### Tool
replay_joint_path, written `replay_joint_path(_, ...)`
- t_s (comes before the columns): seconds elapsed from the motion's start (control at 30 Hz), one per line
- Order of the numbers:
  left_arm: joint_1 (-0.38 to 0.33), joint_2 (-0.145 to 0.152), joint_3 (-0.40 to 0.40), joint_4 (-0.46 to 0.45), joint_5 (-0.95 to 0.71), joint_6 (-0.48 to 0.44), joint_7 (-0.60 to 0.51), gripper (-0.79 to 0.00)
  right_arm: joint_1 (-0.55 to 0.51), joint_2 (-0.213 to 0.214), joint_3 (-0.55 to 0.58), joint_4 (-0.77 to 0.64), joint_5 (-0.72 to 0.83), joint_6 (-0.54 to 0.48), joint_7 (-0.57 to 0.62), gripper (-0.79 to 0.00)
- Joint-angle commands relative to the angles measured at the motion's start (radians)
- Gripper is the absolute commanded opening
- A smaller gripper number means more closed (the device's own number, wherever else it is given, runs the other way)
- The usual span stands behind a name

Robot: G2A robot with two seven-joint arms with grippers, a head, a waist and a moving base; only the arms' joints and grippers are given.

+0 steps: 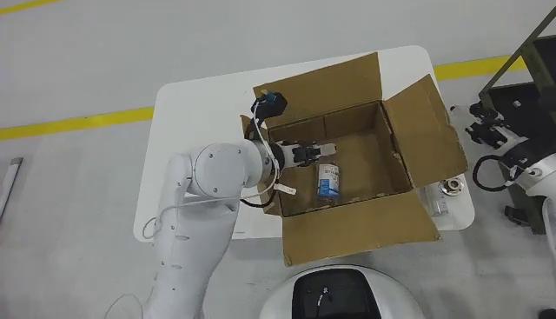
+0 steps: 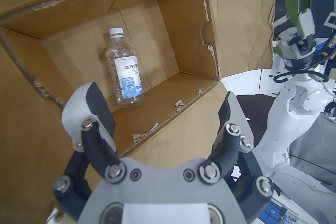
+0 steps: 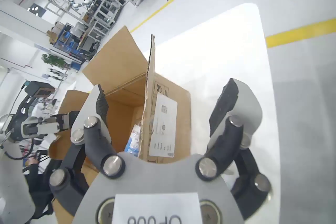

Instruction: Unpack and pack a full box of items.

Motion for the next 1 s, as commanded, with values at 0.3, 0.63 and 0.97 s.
replay_joint_path(0.3,0.077,0.038,-0.132,-0.139,0.096,0.008,0.008,0.000,-0.021,0.009,-0.055,0.010,0.035,0.003,0.075,-0.745)
replay_joint_path(0.63,0.077,0.038,-0.132,-0.139,0.096,0.008,0.008,0.000,-0.023,0.013,-0.063,0.010,0.012,-0.010,0.090,-0.785)
replay_joint_path(0.97,0.077,0.038,-0.132,-0.139,0.096,0.008,0.008,0.000,-0.041,0.009,-0.092,0.018,0.059,0.012,0.050,-0.785)
